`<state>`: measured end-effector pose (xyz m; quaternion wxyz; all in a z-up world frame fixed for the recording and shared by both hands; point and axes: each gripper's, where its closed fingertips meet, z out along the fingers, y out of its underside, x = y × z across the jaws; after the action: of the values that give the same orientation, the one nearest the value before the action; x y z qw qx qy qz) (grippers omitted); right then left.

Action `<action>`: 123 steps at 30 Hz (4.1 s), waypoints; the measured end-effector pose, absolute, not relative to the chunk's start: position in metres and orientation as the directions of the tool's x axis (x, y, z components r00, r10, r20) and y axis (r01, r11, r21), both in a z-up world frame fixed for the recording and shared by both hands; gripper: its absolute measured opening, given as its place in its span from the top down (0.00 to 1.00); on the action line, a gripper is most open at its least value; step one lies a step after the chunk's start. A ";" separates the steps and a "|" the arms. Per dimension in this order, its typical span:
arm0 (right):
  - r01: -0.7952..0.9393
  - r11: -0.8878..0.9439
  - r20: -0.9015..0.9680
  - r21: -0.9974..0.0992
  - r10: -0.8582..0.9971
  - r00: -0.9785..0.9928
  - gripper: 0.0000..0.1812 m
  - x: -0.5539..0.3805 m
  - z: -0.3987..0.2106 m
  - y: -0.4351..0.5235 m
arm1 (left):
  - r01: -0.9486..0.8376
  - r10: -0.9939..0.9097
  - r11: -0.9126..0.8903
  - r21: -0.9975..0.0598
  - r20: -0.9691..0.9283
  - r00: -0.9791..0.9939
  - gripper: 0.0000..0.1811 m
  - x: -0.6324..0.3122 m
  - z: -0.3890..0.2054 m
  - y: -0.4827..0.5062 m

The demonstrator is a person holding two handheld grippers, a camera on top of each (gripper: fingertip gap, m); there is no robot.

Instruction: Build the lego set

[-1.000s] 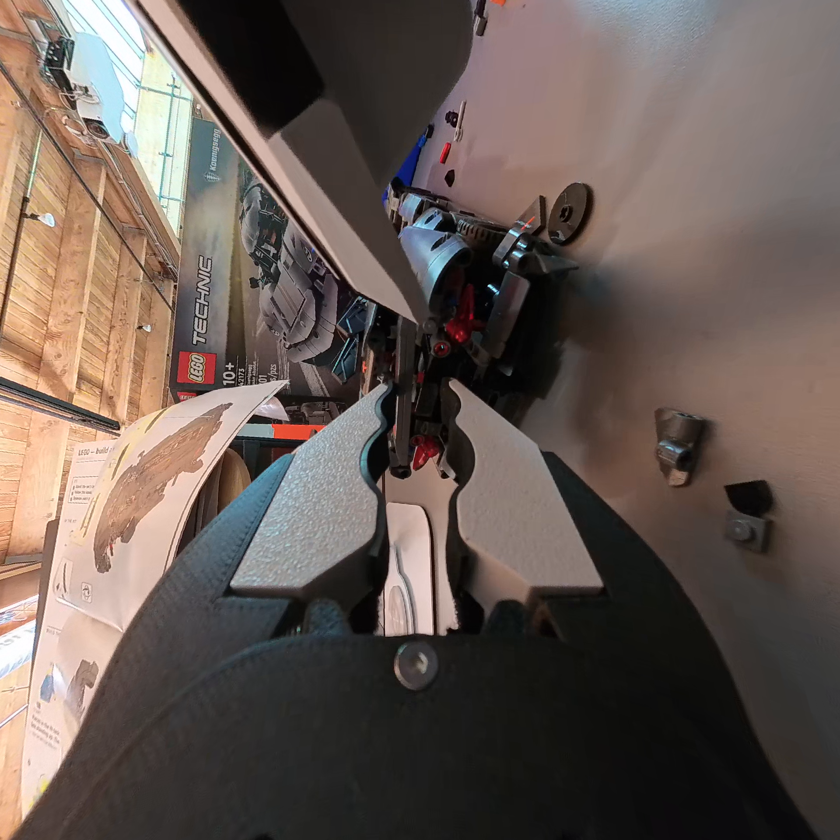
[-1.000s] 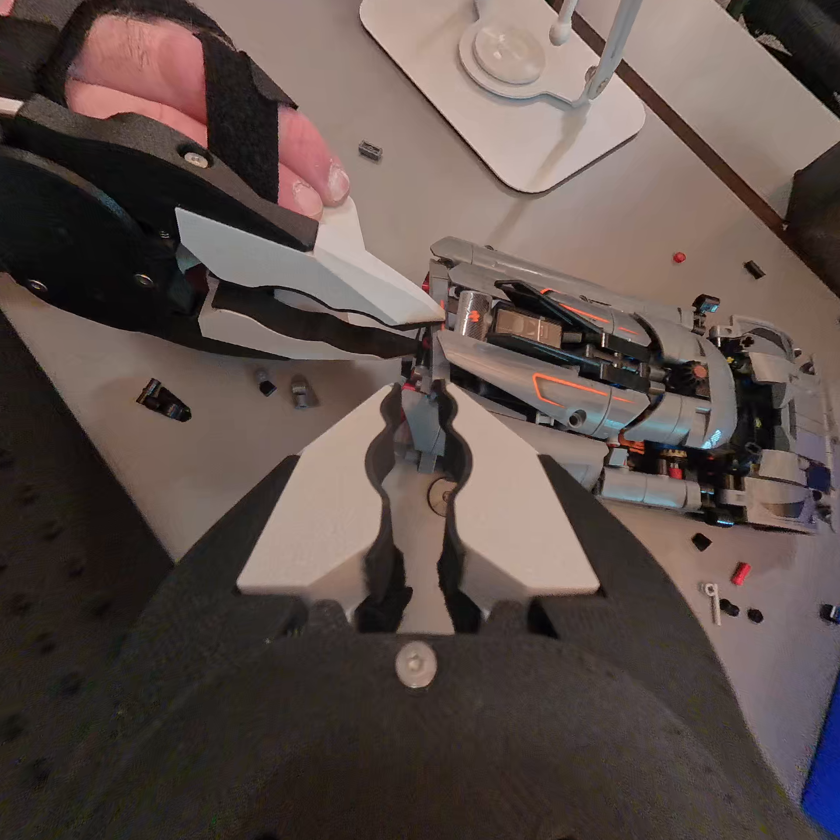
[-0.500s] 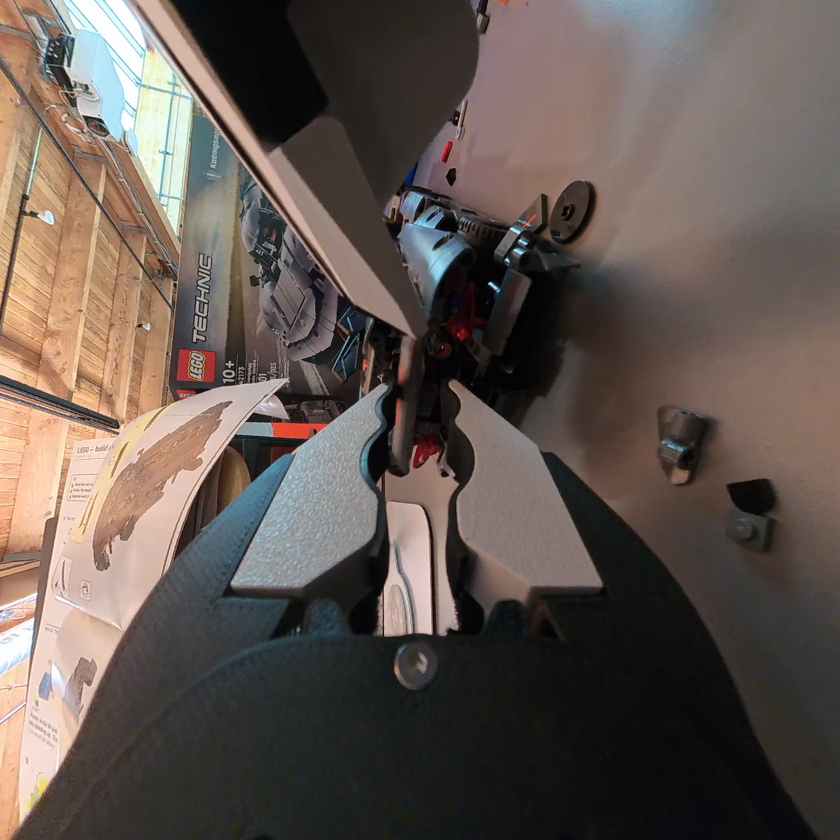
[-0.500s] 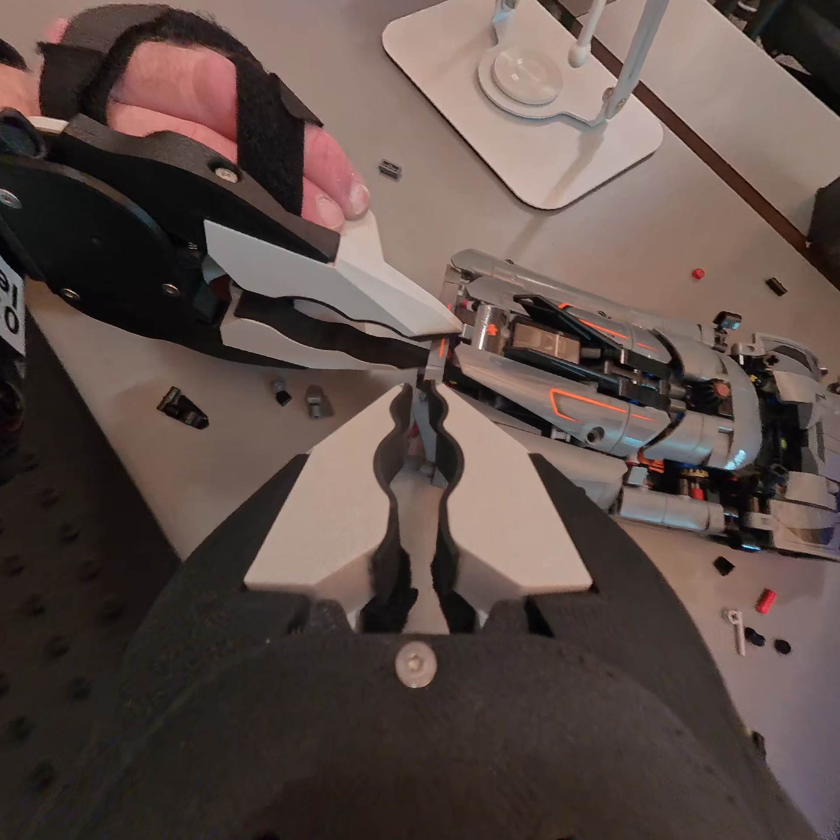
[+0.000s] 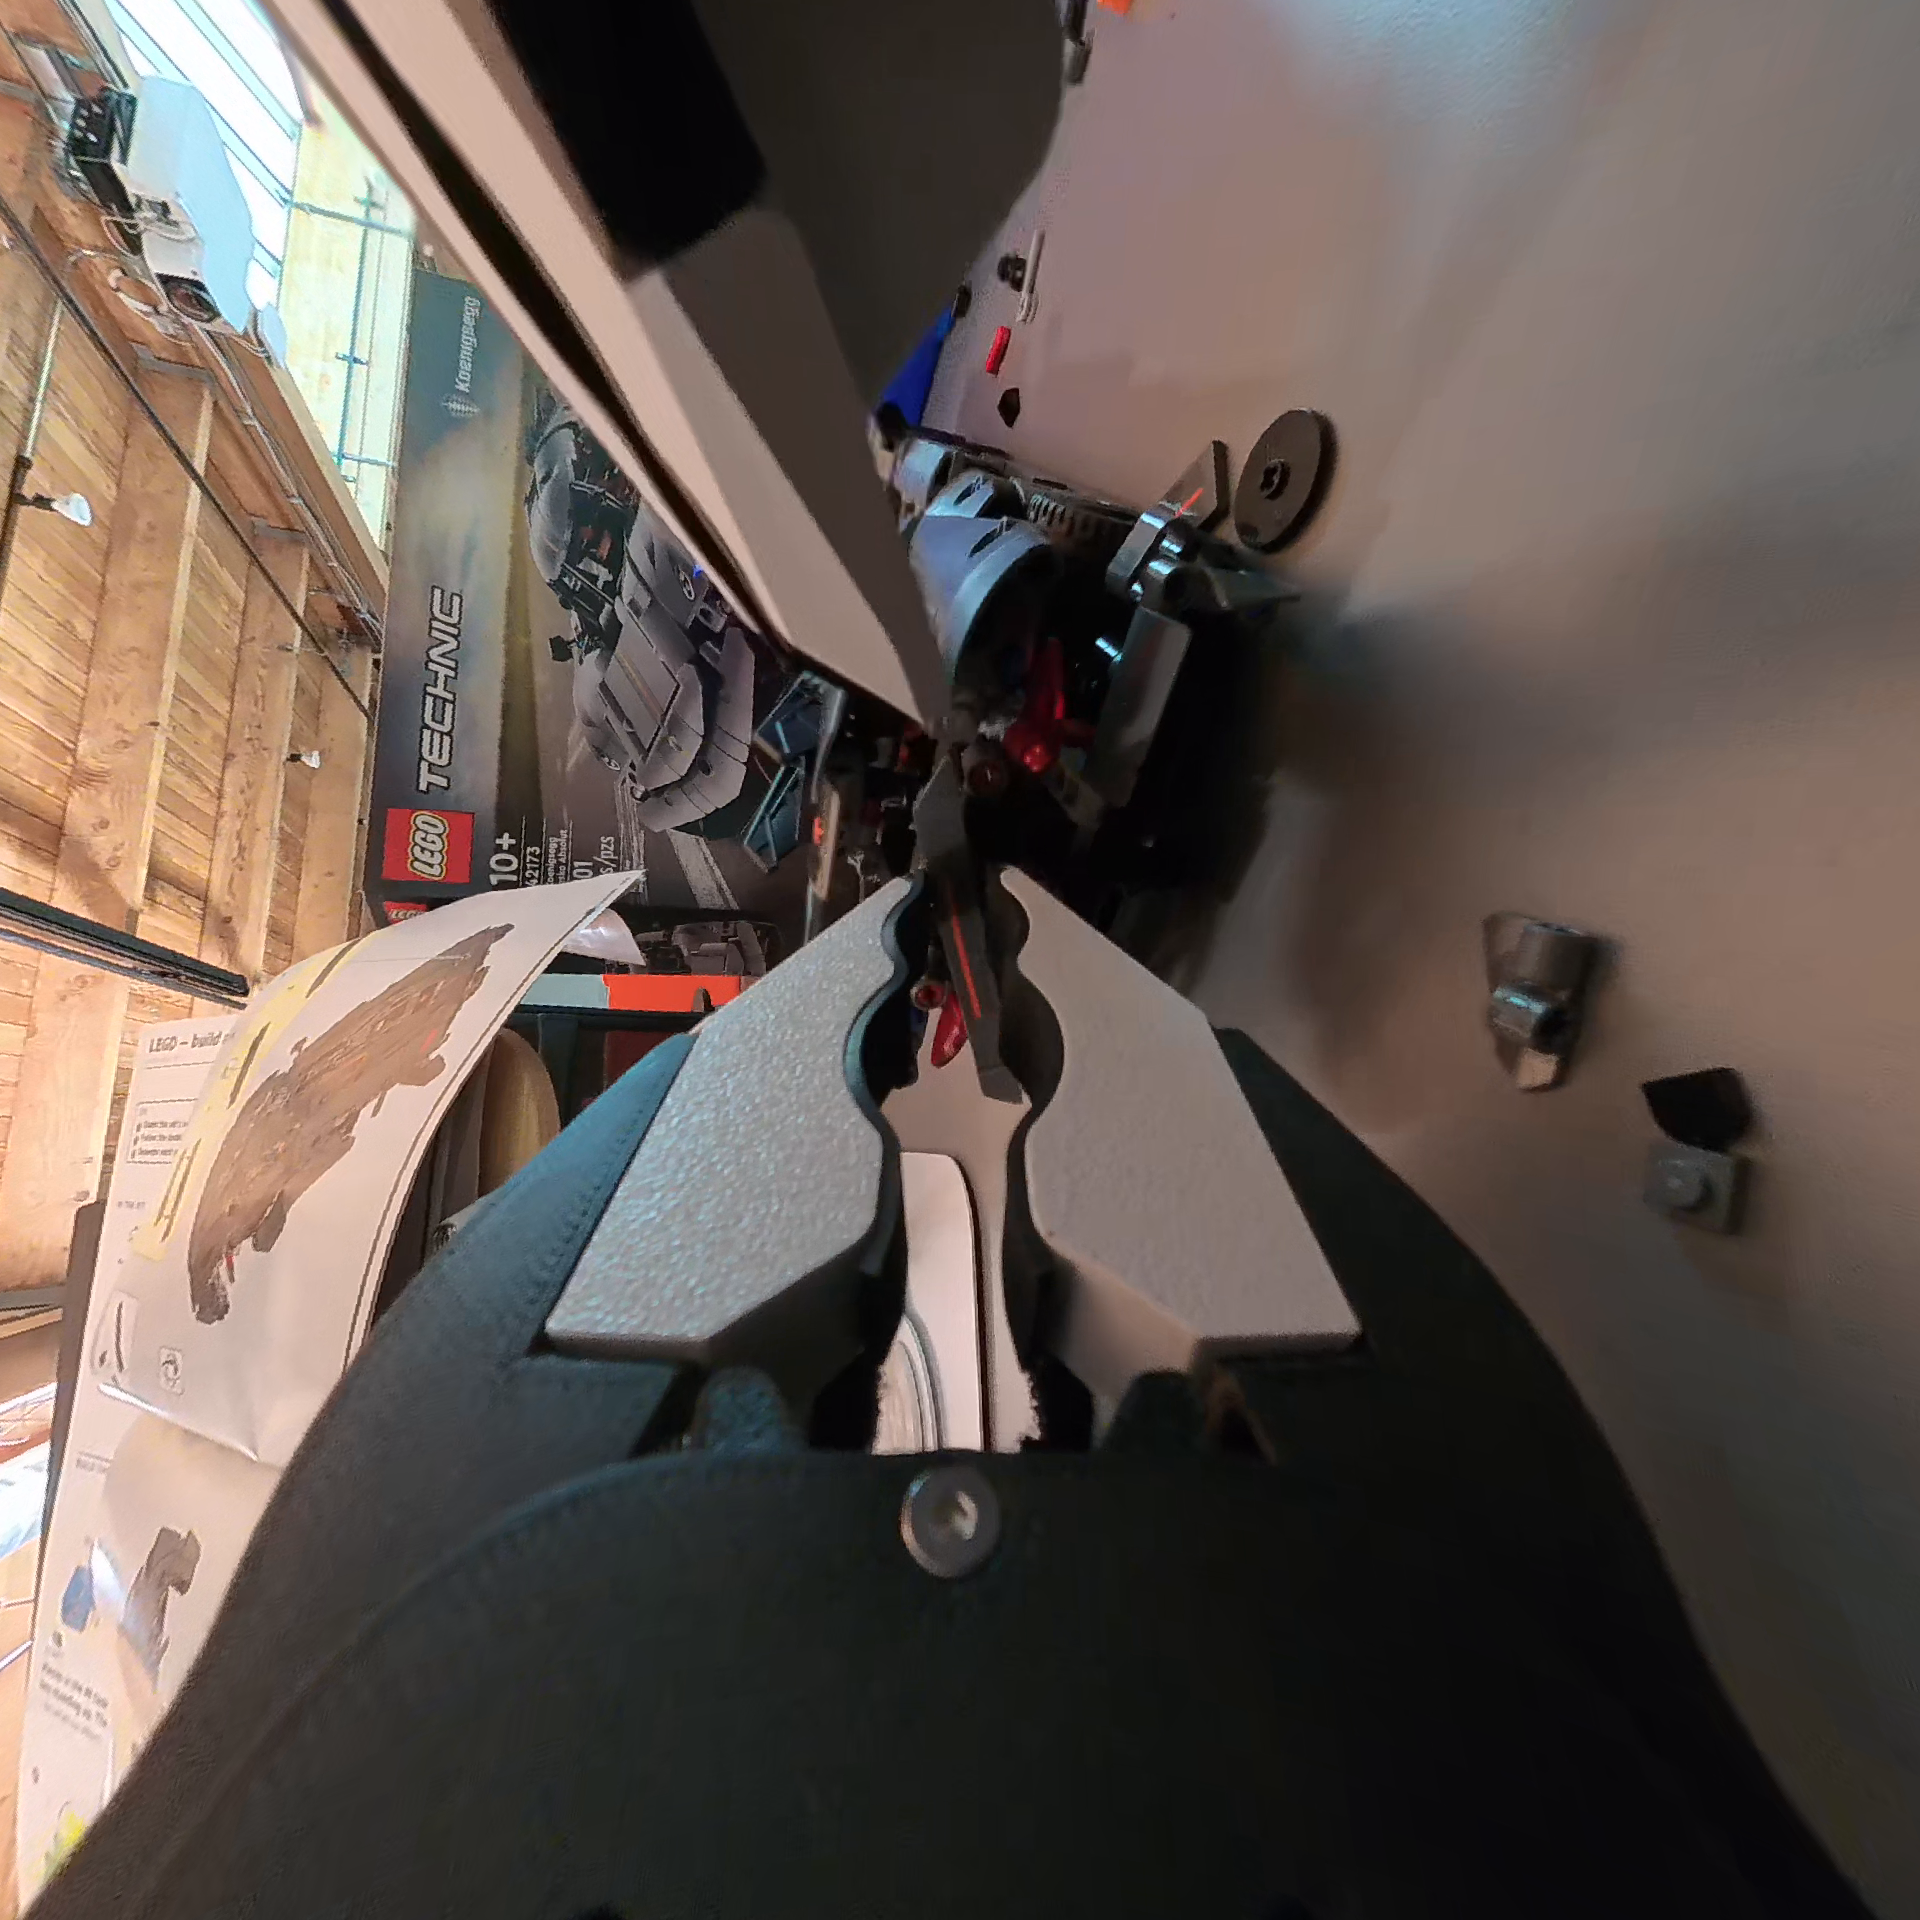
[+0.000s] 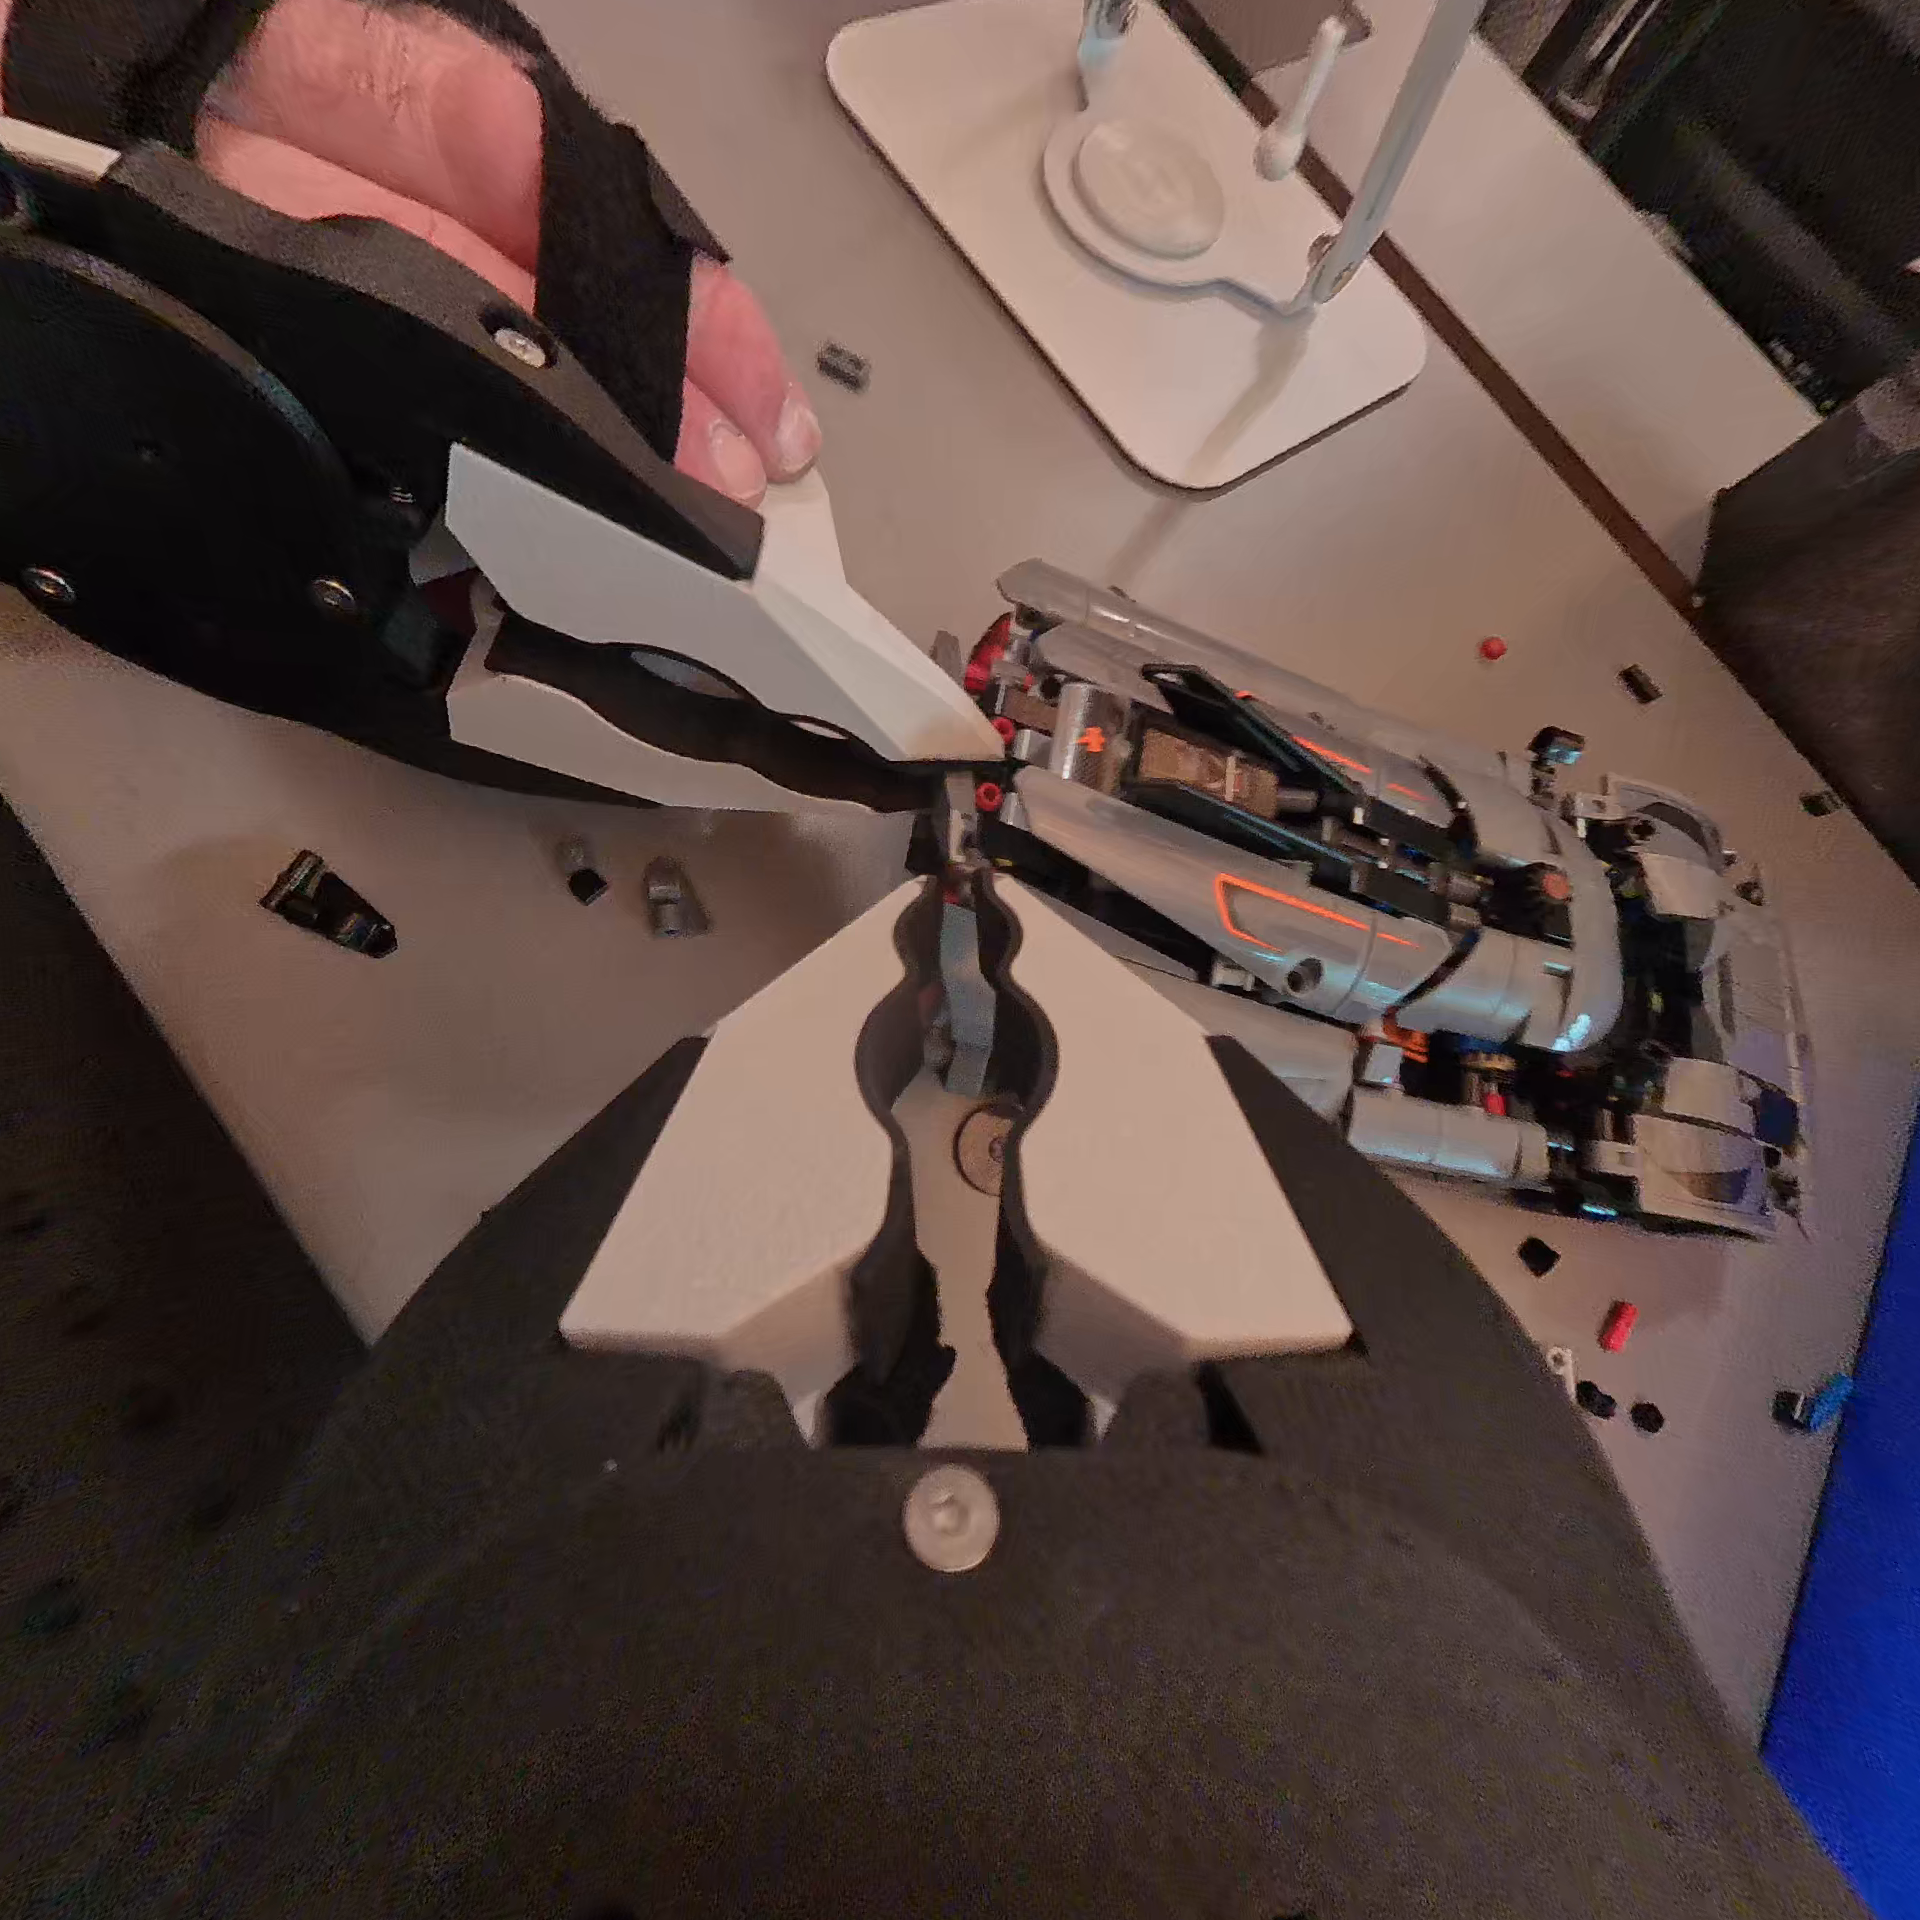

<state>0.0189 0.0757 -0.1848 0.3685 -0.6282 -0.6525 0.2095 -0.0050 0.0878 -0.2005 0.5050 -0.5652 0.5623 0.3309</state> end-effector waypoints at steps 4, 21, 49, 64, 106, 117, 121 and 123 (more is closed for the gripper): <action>0.658 0.111 0.233 -0.745 0.967 0.100 0.89 0.030 -0.187 0.090 | -0.968 -0.308 0.137 -0.211 -0.938 0.161 0.93 -0.009 -0.200 0.089; 0.620 0.387 0.488 -0.683 0.873 -0.008 0.84 0.026 -0.196 0.067 | -0.915 -0.511 0.086 -0.395 -0.805 0.300 0.88 -0.030 -0.204 0.077; 0.594 0.354 0.483 -0.723 0.873 0.067 0.94 0.031 -0.194 0.084 | -0.922 -0.464 0.145 -0.358 -0.848 0.256 0.83 0.002 -0.212 0.091; 0.649 0.468 0.651 -0.600 0.757 0.055 0.96 0.027 -0.194 0.087 | -0.921 -0.454 0.138 -0.364 -0.850 0.268 0.85 0.004 -0.212 0.093; 0.692 0.448 0.720 -0.566 0.677 0.151 0.96 0.022 -0.186 0.101 | -0.925 -0.413 0.125 -0.359 -0.867 0.280 0.88 0.004 -0.207 0.099; 0.668 0.397 0.668 -0.629 0.715 0.204 0.96 0.024 -0.182 0.104 | -0.926 -0.414 0.121 -0.358 -0.866 0.281 0.86 0.006 -0.207 0.100; 0.656 0.404 0.666 -0.637 0.717 0.205 0.96 0.025 -0.180 0.104 | -0.924 -0.420 0.138 -0.356 -0.866 0.271 0.85 0.007 -0.203 0.098; 0.669 0.425 0.693 -0.610 0.695 0.191 0.96 0.025 -0.182 0.104 | -0.921 -0.422 0.146 -0.360 -0.865 0.271 0.87 0.003 -0.198 0.096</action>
<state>0.0247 0.1038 -0.1815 0.5549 -0.5363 -0.6359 0.0121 0.0027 0.0956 -0.1982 0.5167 -0.6072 0.5531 0.2417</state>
